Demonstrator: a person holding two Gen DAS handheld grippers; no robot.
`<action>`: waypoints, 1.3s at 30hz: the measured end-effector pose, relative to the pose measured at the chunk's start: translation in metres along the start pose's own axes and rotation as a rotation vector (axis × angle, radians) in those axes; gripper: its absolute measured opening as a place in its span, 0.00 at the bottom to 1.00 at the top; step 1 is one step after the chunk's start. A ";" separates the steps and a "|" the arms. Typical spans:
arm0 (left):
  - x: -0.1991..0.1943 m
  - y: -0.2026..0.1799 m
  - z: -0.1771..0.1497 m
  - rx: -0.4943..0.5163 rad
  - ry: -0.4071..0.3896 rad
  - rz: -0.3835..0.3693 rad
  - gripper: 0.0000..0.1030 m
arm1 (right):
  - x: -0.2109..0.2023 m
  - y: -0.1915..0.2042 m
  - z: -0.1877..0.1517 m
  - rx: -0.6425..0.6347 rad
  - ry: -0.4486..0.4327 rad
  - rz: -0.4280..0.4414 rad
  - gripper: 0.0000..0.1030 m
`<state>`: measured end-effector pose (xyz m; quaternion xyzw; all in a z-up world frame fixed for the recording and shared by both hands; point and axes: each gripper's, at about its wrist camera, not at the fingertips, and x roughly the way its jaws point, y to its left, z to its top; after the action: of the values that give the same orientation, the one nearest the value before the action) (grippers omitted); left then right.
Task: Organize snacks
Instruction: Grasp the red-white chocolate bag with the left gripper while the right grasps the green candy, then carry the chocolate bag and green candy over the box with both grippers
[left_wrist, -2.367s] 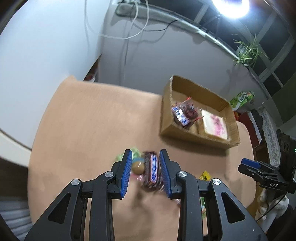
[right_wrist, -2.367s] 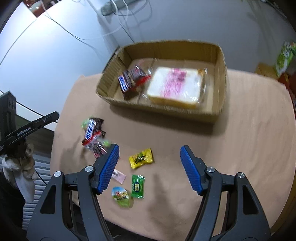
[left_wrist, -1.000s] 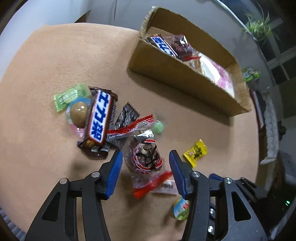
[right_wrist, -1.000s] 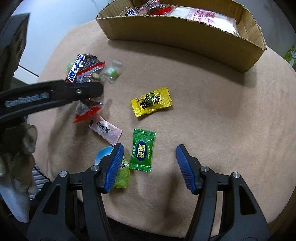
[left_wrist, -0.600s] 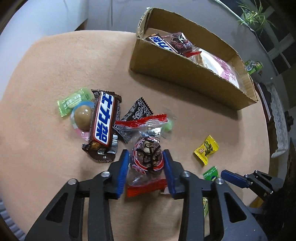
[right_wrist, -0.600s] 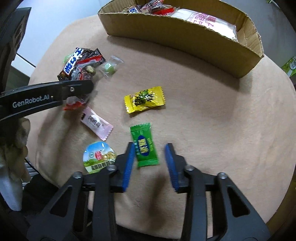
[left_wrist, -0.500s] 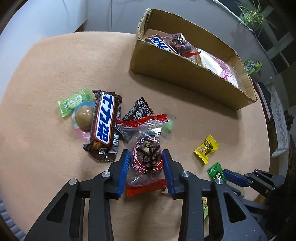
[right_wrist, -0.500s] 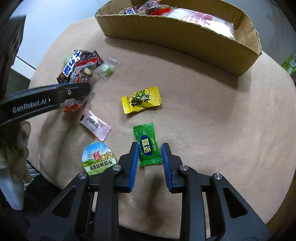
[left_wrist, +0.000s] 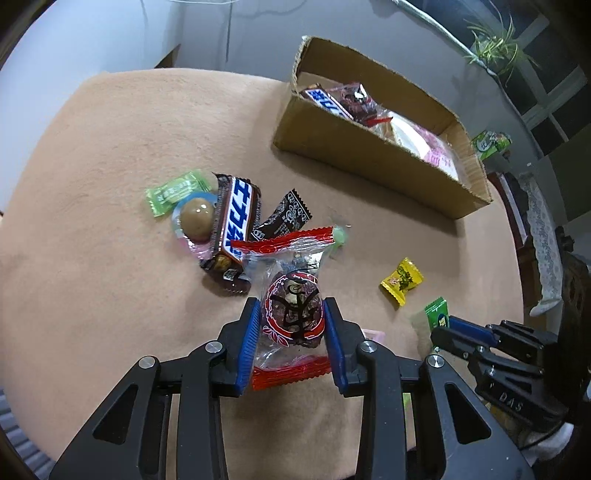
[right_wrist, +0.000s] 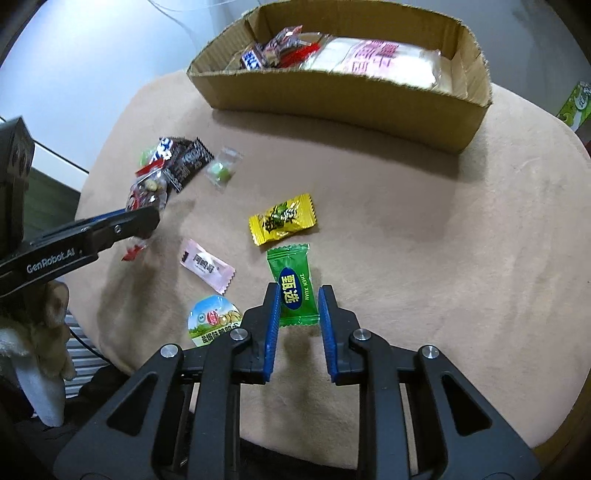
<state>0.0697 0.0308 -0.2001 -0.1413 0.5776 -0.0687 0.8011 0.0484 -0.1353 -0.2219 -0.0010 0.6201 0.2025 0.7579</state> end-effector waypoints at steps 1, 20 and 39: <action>-0.004 0.001 0.000 -0.003 -0.005 -0.005 0.31 | -0.003 -0.002 0.001 0.004 -0.007 0.001 0.21; -0.035 -0.027 0.042 0.034 -0.114 -0.064 0.31 | -0.074 -0.039 0.051 0.066 -0.178 -0.019 0.21; -0.014 -0.052 0.108 0.076 -0.149 -0.071 0.31 | -0.082 -0.085 0.124 0.078 -0.232 -0.108 0.21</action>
<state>0.1699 0.0013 -0.1404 -0.1357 0.5081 -0.1081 0.8437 0.1788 -0.2071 -0.1375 0.0185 0.5346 0.1360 0.8339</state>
